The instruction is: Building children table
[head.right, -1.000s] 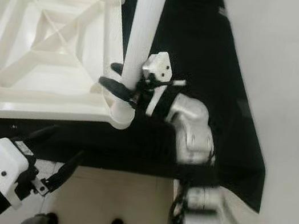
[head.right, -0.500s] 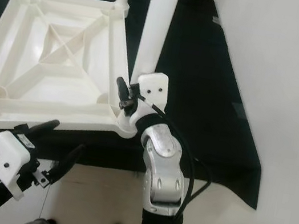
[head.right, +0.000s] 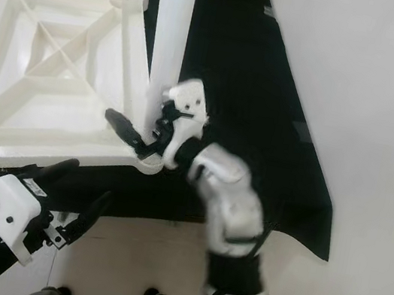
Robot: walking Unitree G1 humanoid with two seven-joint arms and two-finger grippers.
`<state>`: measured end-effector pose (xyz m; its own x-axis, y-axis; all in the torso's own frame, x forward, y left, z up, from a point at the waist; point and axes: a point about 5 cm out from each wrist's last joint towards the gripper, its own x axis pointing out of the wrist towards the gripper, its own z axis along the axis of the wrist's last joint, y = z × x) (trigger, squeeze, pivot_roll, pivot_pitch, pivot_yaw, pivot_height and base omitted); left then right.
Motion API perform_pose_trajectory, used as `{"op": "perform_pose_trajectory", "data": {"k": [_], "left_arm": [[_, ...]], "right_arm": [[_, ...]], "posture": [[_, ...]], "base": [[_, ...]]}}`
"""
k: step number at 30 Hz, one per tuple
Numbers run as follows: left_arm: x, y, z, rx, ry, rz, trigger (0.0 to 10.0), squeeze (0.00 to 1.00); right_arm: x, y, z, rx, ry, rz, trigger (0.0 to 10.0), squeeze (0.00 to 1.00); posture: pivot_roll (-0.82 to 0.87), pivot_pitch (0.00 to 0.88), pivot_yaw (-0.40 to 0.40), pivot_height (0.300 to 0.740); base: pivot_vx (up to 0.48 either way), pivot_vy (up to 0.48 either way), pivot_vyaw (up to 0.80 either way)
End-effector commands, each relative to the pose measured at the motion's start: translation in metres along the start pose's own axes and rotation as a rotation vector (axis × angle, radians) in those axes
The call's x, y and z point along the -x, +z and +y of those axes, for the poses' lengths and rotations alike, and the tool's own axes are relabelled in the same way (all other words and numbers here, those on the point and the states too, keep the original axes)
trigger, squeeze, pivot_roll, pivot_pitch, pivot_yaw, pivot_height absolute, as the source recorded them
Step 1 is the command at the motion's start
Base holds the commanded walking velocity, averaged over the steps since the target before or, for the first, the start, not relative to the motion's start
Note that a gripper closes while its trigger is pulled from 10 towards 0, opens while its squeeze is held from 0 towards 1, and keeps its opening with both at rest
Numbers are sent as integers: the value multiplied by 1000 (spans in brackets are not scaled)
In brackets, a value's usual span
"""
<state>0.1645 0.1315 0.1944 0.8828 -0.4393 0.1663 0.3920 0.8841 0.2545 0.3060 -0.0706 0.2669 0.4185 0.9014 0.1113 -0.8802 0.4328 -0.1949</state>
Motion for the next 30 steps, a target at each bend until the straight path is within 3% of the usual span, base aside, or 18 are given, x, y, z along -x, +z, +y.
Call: {"op": "perform_pose_trajectory", "data": {"k": [1, 12, 15, 16, 17, 18, 25, 30], "left_arm": [[2, 1, -3, 9, 4, 2, 10000, 0], [7, 5, -7, 16, 3, 6, 10000, 0], [7, 5, -7, 16, 3, 6, 10000, 0], [7, 5, -7, 16, 4, 7, 10000, 0], [7, 5, -7, 16, 4, 7, 10000, 0], [8, 6, -7, 16, 4, 8, 10000, 0], [9, 6, -8, 18, 3, 12, 10000, 0], [9, 6, -8, 19, 3, 12, 10000, 0]], "right_arm": [[-3, -6, 3, -7, 122, 4, 10000, 0], [-2, 9, -17, 5, 425, -26, 10000, 0], [-2, 7, -20, 14, 453, -21, 10000, 0], [-2, 6, -22, 9, 470, -24, 2078, 0], [-2, 6, -22, 9, 470, -24, 2078, 0], [-1, 5, -23, -2, 493, -28, 0, 0], [5, 0, -26, -23, 531, -34, 0, 0], [13, -4, -26, -26, 495, -28, 0, 0]], "posture": [[74, 247, -147, 740], [95, 273, -154, 740], [96, 275, -154, 740], [96, 275, -154, 740], [96, 275, -154, 740], [101, 279, -153, 740], [99, 280, -151, 740], [94, 275, -152, 740]], "base": [[0, 0, 0], [0, 0, 0], [0, 0, 0], [0, 0, 0], [0, 0, 0], [0, 0, 0], [0, 0, 0], [0, 0, 0]]}}
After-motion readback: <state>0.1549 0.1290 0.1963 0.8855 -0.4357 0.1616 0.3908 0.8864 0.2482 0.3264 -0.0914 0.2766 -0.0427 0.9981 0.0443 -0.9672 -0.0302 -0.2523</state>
